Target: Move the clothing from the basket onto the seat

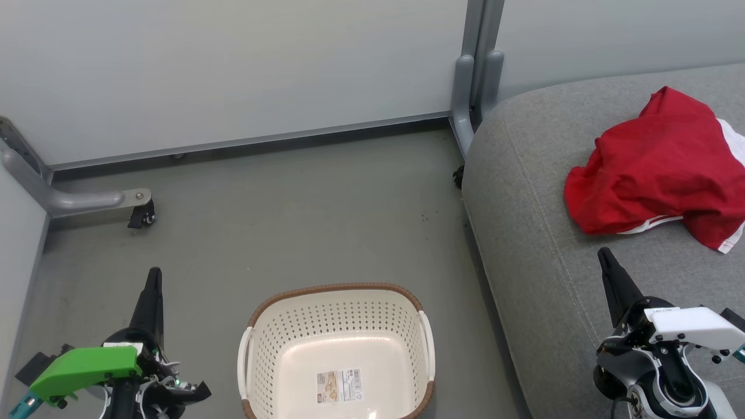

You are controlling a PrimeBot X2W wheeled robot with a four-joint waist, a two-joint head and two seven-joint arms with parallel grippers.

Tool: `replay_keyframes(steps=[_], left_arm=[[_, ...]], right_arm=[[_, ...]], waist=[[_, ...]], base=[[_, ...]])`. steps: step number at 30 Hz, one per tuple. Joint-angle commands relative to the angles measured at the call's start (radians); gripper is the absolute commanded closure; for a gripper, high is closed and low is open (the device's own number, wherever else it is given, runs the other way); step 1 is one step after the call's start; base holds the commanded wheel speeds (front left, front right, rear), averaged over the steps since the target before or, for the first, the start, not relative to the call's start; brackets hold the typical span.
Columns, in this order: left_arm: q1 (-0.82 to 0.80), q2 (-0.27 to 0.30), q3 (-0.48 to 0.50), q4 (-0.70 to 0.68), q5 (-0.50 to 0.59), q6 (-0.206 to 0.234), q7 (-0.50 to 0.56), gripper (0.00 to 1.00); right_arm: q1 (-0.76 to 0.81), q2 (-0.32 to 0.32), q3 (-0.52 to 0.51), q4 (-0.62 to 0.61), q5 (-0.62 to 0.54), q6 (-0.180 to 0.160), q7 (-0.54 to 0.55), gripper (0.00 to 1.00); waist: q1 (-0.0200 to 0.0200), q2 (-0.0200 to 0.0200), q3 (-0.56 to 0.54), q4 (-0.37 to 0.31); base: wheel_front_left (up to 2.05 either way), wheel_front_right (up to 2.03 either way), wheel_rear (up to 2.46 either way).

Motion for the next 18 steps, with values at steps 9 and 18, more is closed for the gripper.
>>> replay_keyframes(steps=[9, 18], left_arm=[[-0.013, 0.002, 0.007, 0.001, 0.007, -0.005, 0.004, 1.0], [-0.013, 0.001, 0.008, 0.001, 0.009, -0.005, 0.006, 1.0]], right_arm=[[-0.006, -0.001, -0.003, 0.002, -0.005, 0.0, 0.004, 1.0], [-0.006, 0.0, -0.004, 0.002, -0.007, 0.0, 0.005, 1.0]], waist=[[0.0, 0.0, 0.0, 0.0], [0.0, 0.0, 0.0, 0.0]], base=[[0.0, 0.0, 0.0], [0.0, 0.0, 0.0]])
